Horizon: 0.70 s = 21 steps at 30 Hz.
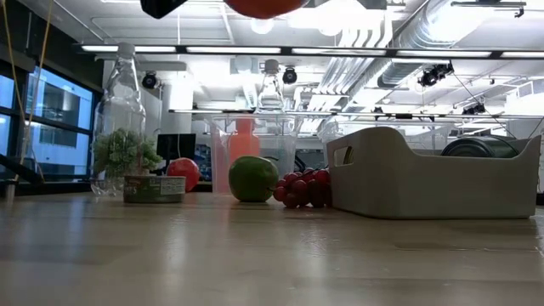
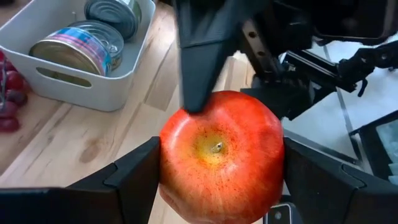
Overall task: Pick & Place Food Item
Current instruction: Put the bottom red apple into the right transparent bin
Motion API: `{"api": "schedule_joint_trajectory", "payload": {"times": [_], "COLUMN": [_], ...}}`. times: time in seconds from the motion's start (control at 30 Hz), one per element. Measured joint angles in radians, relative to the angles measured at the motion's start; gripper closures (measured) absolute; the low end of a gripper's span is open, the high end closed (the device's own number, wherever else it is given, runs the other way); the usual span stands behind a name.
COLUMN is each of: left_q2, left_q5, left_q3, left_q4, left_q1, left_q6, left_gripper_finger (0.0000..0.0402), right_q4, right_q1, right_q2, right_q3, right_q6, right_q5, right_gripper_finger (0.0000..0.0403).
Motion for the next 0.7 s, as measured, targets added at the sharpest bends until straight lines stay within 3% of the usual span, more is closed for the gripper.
{"api": "schedule_joint_trajectory", "payload": {"times": [0.2,0.43,0.7], "left_q2": [0.000,0.000,0.000], "left_q5": [0.001,0.017,0.019], "left_q3": [0.000,-0.001,-0.001], "left_q4": [0.005,0.029,0.029], "left_q1": [0.004,0.005,0.005], "left_q6": [0.004,0.030,0.029], "left_gripper_finger": [0.0118,0.0118,0.0118], "right_q4": [0.057,0.054,0.036], "right_q1": [-0.013,-0.036,-0.040], "right_q2": [0.010,0.009,0.009], "right_q3": [0.000,0.000,0.002], "right_q6": [-0.083,-0.061,-0.059], "right_q5": [-0.053,-0.159,-0.164], "right_gripper_finger": [0.0044,0.0047,0.0114]}}
